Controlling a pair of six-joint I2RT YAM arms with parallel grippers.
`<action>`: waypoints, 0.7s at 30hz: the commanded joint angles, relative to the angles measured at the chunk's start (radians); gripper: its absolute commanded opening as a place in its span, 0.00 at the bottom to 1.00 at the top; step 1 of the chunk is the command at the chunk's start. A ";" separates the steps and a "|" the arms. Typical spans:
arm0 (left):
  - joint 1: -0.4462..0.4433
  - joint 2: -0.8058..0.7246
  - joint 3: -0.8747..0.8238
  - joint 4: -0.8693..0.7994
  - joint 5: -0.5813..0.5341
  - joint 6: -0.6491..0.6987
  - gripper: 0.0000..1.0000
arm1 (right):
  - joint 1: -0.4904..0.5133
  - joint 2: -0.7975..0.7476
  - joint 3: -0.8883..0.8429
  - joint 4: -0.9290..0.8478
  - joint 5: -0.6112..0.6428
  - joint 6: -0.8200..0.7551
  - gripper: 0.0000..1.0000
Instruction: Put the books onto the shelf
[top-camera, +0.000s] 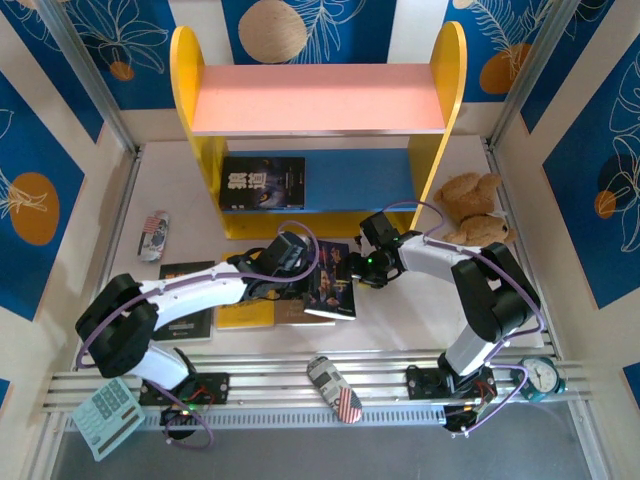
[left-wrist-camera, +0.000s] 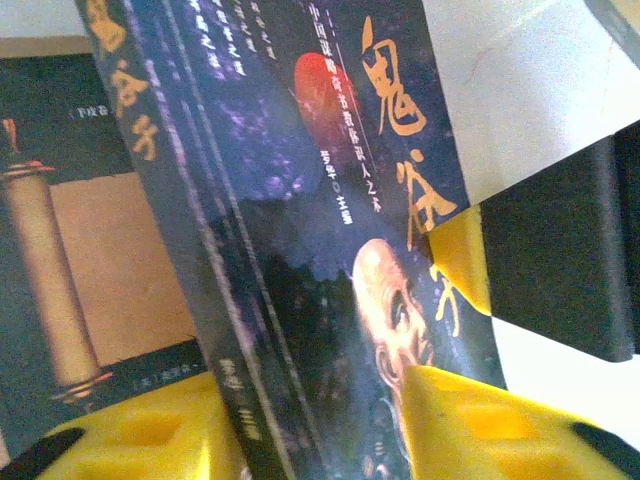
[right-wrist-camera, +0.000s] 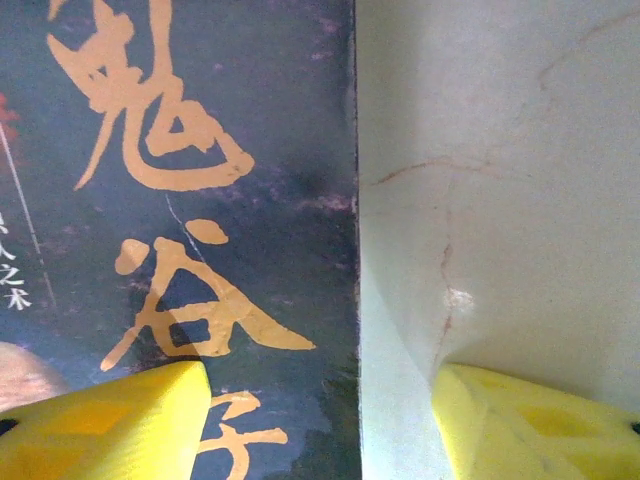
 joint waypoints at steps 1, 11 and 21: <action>-0.011 0.003 0.030 0.009 0.021 0.010 0.36 | -0.008 0.004 -0.036 0.000 0.019 -0.006 0.66; -0.011 0.012 0.033 0.017 0.022 0.009 0.19 | -0.020 -0.003 -0.063 0.024 0.002 -0.001 0.66; -0.011 0.000 0.018 0.042 0.033 0.020 0.04 | -0.025 -0.013 -0.077 0.036 0.002 0.000 0.67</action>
